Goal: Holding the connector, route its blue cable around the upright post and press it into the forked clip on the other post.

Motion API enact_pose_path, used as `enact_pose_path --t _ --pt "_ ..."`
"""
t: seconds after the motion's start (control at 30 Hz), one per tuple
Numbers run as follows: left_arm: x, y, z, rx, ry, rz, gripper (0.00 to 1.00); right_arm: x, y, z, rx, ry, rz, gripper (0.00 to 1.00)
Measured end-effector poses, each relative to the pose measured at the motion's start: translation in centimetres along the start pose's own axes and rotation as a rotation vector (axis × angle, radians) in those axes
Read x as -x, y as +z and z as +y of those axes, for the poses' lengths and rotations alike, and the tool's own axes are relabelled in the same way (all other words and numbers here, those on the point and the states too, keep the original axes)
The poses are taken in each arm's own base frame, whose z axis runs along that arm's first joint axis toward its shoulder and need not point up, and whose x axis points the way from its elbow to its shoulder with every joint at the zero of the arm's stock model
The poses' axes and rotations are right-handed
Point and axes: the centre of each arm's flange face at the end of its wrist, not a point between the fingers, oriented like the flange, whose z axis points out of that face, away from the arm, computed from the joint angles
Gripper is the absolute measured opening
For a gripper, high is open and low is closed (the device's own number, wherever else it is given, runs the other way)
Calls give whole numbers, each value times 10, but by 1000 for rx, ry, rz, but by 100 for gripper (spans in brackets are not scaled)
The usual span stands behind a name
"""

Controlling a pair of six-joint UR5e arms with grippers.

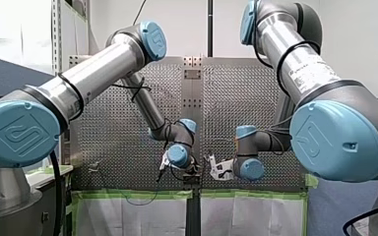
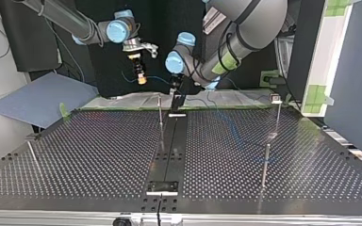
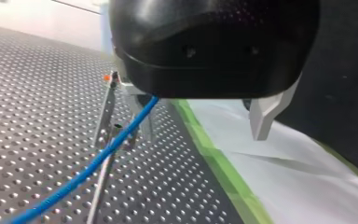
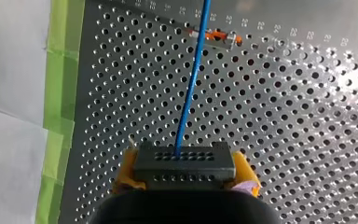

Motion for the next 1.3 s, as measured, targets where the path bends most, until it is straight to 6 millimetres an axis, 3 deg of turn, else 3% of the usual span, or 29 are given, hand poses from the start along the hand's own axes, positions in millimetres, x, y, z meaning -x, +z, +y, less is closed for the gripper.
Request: enact_pose_path --t 0.6,0.63,0.67,0.7,0.77,0.8,0.87,0.93,0.97,1.3 --pt "11 11 7 98 -220 -119 100 -4 6 6 3 -4 26 0" --pt "11 11 8 103 -223 -120 80 -4 6 6 3 -5 25 0" --pt "11 11 8 107 -225 -120 70 -3 6 6 3 -5 24 0" --pt "11 11 8 110 -226 -120 70 -3 6 6 3 -6 22 0" --pt "10 10 9 114 -226 -119 48 -3 6 6 3 -7 21 0" --pt "10 10 9 115 -225 -119 48 -3 6 6 3 -8 21 0" --pt "10 10 9 116 -223 -119 32 -3 6 6 3 -9 20 0" --pt "9 10 9 121 -221 -118 32 -3 6 6 4 -9 20 0" --pt "8 9 10 124 -221 -119 27 -3 6 6 4 -9 20 0" --pt "-1 5 12 143 -238 -151 29 -3 6 7 10 -14 23 0"
